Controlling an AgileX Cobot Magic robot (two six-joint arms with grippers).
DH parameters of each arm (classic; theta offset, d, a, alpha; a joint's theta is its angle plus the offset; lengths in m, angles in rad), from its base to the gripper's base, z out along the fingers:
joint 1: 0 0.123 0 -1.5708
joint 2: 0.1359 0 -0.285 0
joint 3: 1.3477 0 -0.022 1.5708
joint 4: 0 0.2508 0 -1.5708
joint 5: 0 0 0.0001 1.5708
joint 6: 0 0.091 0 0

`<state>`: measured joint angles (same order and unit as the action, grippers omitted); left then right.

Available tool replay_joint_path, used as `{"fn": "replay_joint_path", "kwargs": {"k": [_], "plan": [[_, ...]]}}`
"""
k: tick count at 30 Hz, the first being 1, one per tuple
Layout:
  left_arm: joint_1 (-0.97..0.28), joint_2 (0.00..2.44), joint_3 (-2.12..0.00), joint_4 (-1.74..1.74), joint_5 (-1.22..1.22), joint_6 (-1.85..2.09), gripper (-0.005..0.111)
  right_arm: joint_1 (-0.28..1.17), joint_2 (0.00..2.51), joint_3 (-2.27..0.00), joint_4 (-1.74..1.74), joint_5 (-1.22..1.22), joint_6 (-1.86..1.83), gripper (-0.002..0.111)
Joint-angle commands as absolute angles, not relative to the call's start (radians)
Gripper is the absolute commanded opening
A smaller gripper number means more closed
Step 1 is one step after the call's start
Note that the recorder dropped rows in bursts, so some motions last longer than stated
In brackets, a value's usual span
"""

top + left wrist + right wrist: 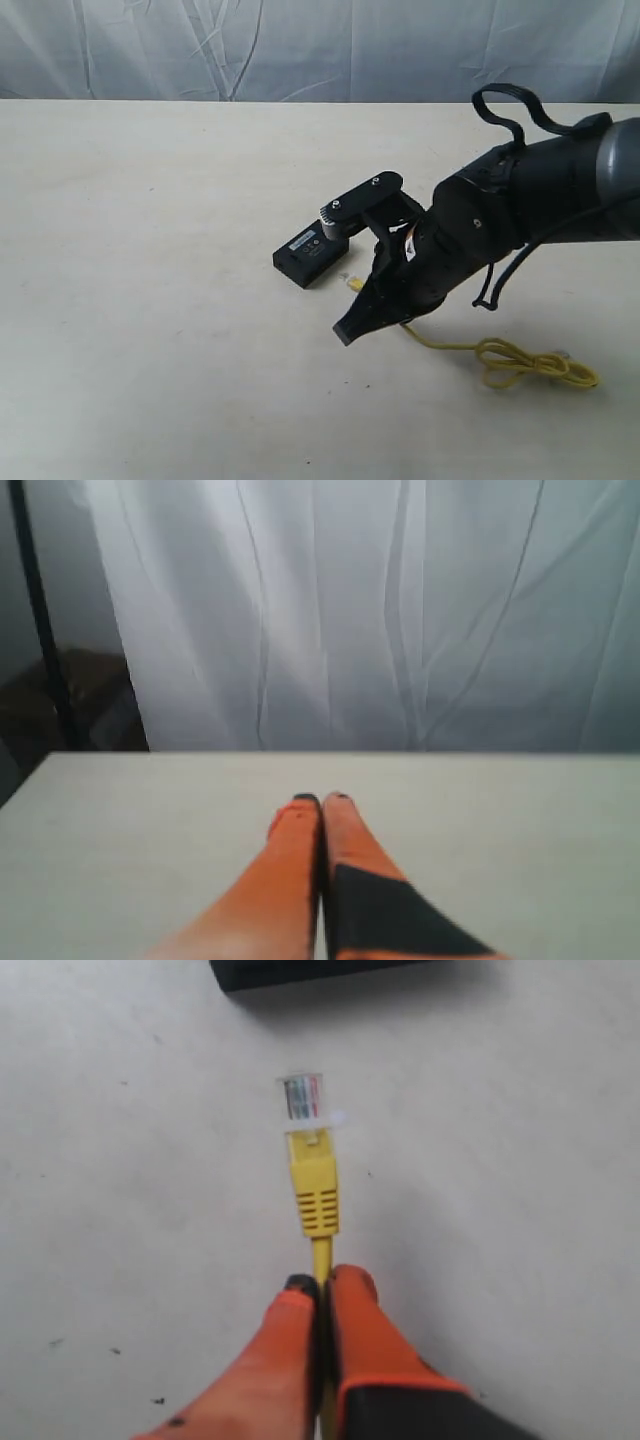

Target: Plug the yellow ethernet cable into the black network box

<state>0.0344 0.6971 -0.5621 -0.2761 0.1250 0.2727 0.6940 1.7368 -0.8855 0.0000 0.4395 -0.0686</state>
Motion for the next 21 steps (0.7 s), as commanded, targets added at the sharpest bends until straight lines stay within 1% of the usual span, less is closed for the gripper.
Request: {"fn": "replay_joint_path", "kwargs": {"k": [1,3,5,7,11,15,21], "plan": [[0.037,1.192,-0.869,-0.291,0.455,0.501,0.000,0.689,1.748,-0.895,0.010,0.400,-0.115,-0.001],[0.037,1.366,-0.971,-0.422,0.555,0.636,0.000,0.689,1.756,-0.895,0.010,0.396,-0.115,-0.001],[0.019,1.518,-1.051,-0.538,0.601,0.802,0.000,0.689,1.768,-0.895,0.010,0.394,-0.115,-0.001],[-0.016,1.667,-1.124,-0.621,0.609,0.936,0.000,0.689,1.784,-0.895,0.010,0.382,-0.115,-0.001],[-0.107,1.902,-1.261,-0.716,0.679,1.047,0.000,0.689,1.815,-0.921,0.012,0.374,-0.117,-0.001],[-0.181,2.065,-1.390,-0.757,0.706,1.105,0.000,0.689,1.831,-0.941,0.000,0.330,-0.122,-0.001],[-0.219,2.249,-1.589,-0.841,0.880,1.165,0.000,0.689,1.866,-0.941,0.000,0.321,-0.192,-0.001]]}}
